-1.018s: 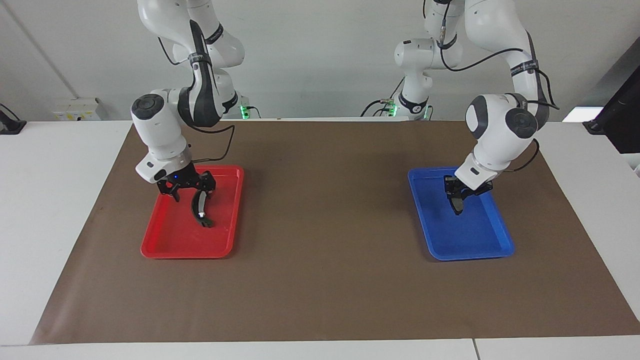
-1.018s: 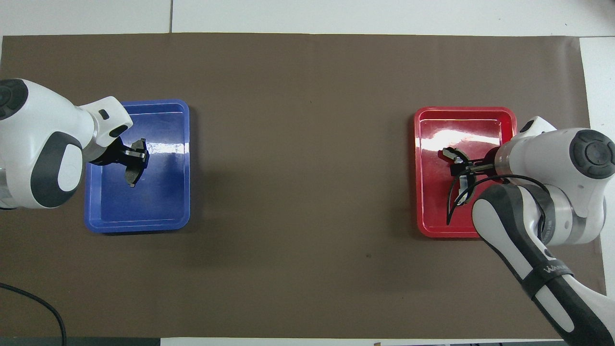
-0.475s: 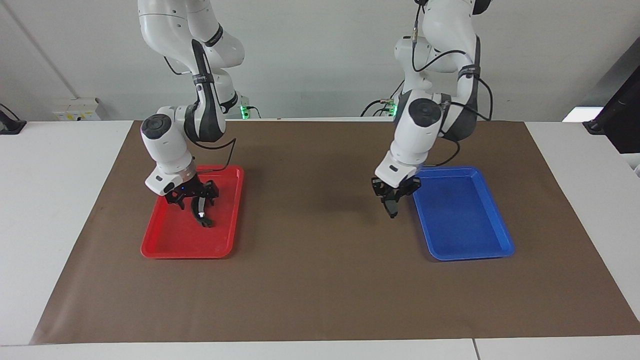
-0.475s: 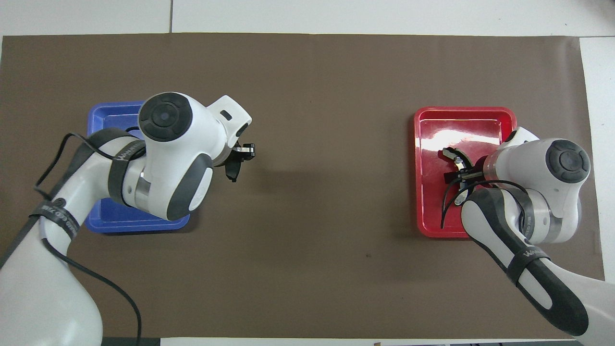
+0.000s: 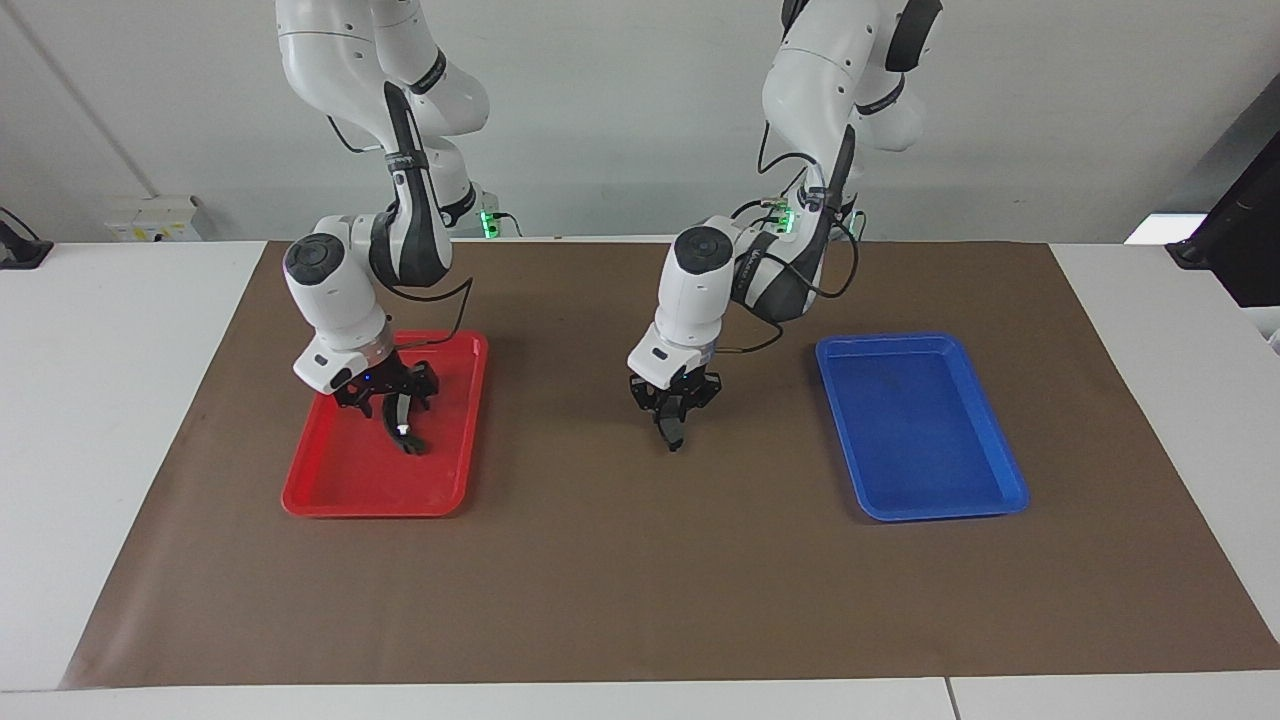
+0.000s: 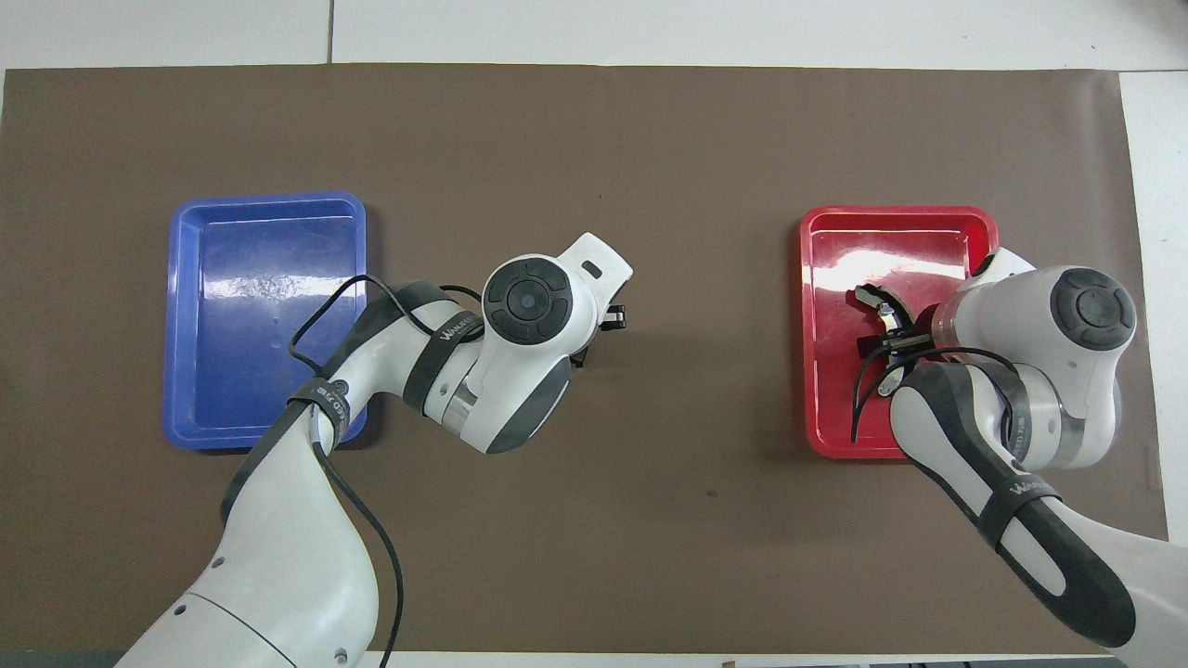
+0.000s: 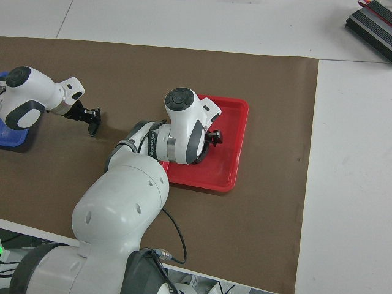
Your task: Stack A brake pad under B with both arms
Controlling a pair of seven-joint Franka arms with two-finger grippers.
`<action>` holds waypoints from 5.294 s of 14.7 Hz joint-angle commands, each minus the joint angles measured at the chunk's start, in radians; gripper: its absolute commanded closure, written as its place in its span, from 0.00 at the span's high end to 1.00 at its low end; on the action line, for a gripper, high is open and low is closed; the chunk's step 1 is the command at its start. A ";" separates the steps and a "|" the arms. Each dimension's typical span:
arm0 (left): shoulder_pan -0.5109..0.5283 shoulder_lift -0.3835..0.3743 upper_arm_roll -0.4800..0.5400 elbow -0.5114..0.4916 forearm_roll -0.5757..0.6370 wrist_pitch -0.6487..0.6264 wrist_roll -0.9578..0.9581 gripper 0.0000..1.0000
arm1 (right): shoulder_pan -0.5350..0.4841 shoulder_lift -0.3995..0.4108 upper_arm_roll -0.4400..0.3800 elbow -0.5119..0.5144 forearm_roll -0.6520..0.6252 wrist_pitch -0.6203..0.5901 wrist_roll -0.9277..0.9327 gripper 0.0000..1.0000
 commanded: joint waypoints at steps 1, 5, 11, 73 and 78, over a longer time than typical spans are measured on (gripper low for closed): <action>-0.039 0.005 0.016 -0.008 0.003 0.023 -0.009 0.32 | -0.008 -0.016 0.006 -0.003 0.020 -0.014 -0.018 0.74; -0.048 -0.005 0.016 -0.032 0.003 0.009 -0.011 0.99 | -0.009 -0.014 0.006 0.006 0.020 -0.029 0.011 0.00; 0.062 -0.139 0.017 -0.039 0.003 -0.150 0.028 0.99 | 0.000 -0.029 0.007 0.150 0.019 -0.235 0.045 0.00; 0.684 -0.494 0.037 0.114 0.004 -0.890 0.796 1.00 | 0.468 0.161 0.003 0.531 0.002 -0.305 0.637 1.00; 0.684 -0.494 0.037 0.114 0.004 -0.890 0.796 1.00 | 0.318 0.011 0.004 0.531 0.002 -0.477 0.628 1.00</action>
